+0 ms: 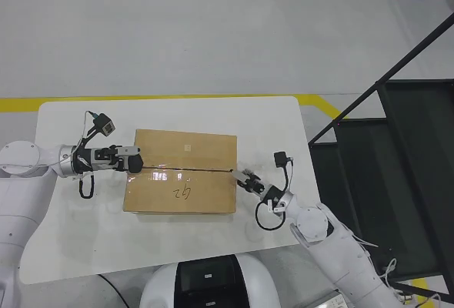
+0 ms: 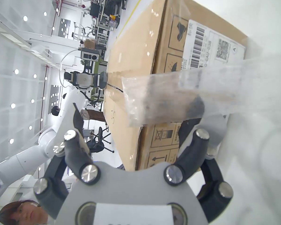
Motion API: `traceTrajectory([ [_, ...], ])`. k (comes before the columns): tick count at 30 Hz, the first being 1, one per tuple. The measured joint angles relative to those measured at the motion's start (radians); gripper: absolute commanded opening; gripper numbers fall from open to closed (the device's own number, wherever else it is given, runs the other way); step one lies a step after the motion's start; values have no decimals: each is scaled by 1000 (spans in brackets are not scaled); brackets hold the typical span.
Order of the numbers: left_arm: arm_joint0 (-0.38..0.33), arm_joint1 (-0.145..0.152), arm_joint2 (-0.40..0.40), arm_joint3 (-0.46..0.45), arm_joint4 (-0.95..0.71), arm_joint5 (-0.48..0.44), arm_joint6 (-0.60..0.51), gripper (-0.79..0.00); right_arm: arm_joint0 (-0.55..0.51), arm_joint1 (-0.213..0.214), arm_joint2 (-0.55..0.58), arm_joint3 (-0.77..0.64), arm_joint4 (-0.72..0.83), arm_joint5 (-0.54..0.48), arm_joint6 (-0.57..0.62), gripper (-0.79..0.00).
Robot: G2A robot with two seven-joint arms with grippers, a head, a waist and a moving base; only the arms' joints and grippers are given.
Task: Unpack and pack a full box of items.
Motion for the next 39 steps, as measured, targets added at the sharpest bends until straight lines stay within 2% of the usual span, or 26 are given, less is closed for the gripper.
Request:
traceTrajectory([
  [7,0,0,0,0,0,0,0,0,-21,1,20,-44,-23,-34,-34,0],
  [16,0,0,0,0,0,0,0,0,10,-6,5,-51,-56,-53,-59,0],
  [28,0,0,0,0,0,0,0,0,1,-8,-1,-106,-154,-125,-74,0],
  [33,0,0,0,0,0,0,0,0,-11,-9,5,-97,-144,-115,-98,0],
  [39,0,0,0,0,0,0,0,0,5,-11,-4,-97,-142,-161,-74,0],
])
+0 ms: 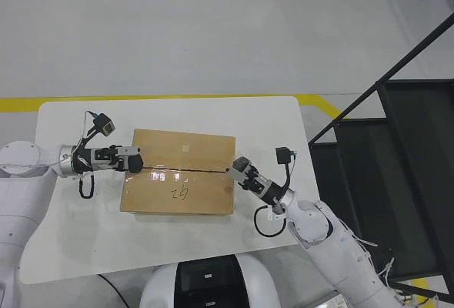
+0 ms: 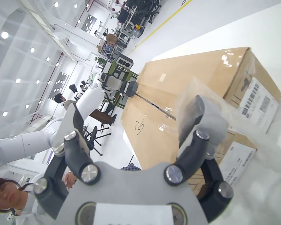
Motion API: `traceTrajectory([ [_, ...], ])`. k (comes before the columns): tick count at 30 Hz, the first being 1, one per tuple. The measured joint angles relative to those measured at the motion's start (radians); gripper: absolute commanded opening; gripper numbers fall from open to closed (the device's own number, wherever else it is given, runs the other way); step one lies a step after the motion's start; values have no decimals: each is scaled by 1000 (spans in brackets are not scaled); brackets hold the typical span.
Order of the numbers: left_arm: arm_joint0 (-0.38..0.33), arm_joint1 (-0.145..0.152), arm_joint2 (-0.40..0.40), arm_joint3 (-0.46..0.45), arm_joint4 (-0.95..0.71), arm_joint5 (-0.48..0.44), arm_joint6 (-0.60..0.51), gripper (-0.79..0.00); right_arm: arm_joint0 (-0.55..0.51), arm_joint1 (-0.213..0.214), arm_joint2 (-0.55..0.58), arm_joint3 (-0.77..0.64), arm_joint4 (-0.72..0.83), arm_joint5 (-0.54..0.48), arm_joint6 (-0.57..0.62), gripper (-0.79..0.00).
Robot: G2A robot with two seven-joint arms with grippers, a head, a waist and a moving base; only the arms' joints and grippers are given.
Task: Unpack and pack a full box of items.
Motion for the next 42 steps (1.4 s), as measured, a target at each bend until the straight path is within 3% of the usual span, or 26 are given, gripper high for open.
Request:
traceTrajectory([
  [15,0,0,0,0,0,0,0,0,118,-19,-96,55,-9,80,117,0],
  [23,0,0,0,0,0,0,0,0,155,-23,-121,64,-21,183,190,0],
  [40,0,0,0,0,0,0,0,0,230,-39,-141,71,41,198,199,0],
  [41,0,0,0,0,0,0,0,0,238,-41,-147,77,43,198,200,-58],
  [42,0,0,0,0,0,0,0,0,243,-43,-150,82,45,199,199,-222],
])
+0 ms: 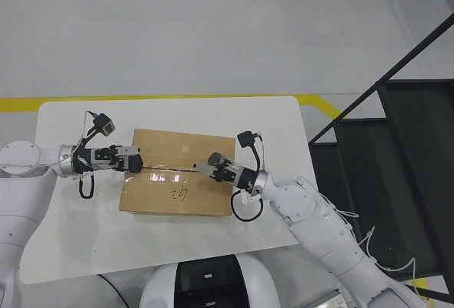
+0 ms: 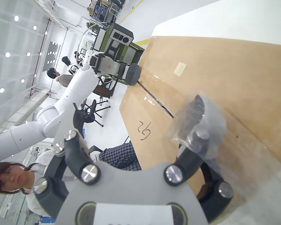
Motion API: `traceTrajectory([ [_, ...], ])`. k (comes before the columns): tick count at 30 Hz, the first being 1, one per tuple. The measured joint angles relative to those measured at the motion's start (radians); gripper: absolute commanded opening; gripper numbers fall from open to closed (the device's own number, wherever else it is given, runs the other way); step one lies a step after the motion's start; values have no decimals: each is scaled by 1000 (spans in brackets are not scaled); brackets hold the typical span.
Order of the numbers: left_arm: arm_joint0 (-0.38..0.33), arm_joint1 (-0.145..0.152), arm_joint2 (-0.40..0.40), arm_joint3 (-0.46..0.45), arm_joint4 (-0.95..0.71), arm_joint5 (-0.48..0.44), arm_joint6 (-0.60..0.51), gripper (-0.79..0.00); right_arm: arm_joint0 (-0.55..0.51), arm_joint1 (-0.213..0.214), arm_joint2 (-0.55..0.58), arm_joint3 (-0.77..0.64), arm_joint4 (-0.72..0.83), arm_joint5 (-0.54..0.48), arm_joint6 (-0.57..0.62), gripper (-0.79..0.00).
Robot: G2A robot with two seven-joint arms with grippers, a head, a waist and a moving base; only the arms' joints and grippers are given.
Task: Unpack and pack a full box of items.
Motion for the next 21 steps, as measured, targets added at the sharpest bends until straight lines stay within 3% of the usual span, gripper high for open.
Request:
traceTrajectory([
  [1,0,0,0,0,0,0,0,0,5,-1,-2,4,2,0,-3,-428],
  [2,0,0,0,0,0,0,0,0,10,-3,-3,8,4,0,-10,-511],
  [4,0,0,0,0,0,0,0,0,13,-4,0,12,0,2,-25,-539],
  [8,0,0,0,0,0,0,0,0,0,-1,22,-1,-26,20,-53,-416],
  [10,0,0,0,0,0,0,0,0,-10,2,38,-17,-36,30,-55,-397],
  [13,0,0,0,0,0,0,0,0,-33,9,65,-56,-60,56,-47,-188],
  [16,0,0,0,0,0,0,0,0,-57,15,88,-95,-71,82,-26,-65],
  [18,0,0,0,0,0,0,0,0,-71,19,100,-116,-78,102,-11,-6],
  [21,0,0,0,0,0,0,0,0,-92,23,117,-135,-76,123,1,0],
])
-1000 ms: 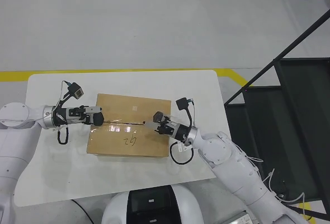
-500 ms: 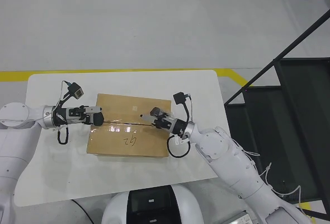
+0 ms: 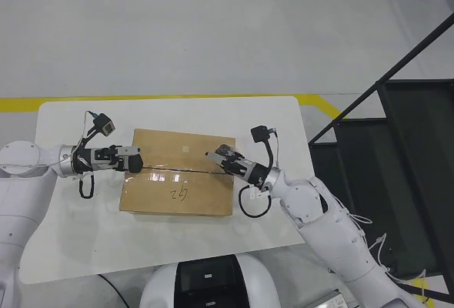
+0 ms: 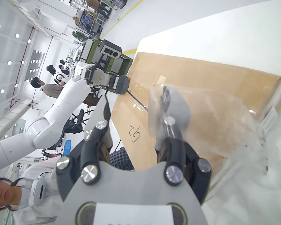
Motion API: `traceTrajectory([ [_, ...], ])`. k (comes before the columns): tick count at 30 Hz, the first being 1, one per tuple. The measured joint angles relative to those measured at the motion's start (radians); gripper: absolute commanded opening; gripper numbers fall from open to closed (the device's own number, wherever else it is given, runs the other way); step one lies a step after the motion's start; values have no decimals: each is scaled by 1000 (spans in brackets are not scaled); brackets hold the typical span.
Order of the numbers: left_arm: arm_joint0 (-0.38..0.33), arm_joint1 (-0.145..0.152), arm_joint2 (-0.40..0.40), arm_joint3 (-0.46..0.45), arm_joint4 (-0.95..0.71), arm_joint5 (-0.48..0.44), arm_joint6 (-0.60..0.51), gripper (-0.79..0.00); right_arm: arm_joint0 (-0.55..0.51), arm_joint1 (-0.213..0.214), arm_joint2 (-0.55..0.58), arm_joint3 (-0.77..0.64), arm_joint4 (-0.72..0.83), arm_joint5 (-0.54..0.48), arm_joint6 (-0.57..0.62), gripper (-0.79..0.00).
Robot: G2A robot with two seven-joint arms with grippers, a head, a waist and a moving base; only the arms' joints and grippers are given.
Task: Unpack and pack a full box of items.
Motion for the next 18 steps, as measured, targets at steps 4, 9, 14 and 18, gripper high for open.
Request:
traceTrajectory([
  [4,0,0,0,0,0,0,0,0,-27,5,23,-23,4,14,12,-508],
  [9,0,0,0,0,0,0,0,0,-45,9,36,-52,7,25,29,-785],
  [14,0,0,0,0,0,0,0,0,-19,4,9,-50,12,20,48,-785],
  [18,0,0,0,0,0,0,0,0,23,-4,-31,-17,3,16,50,-785],
])
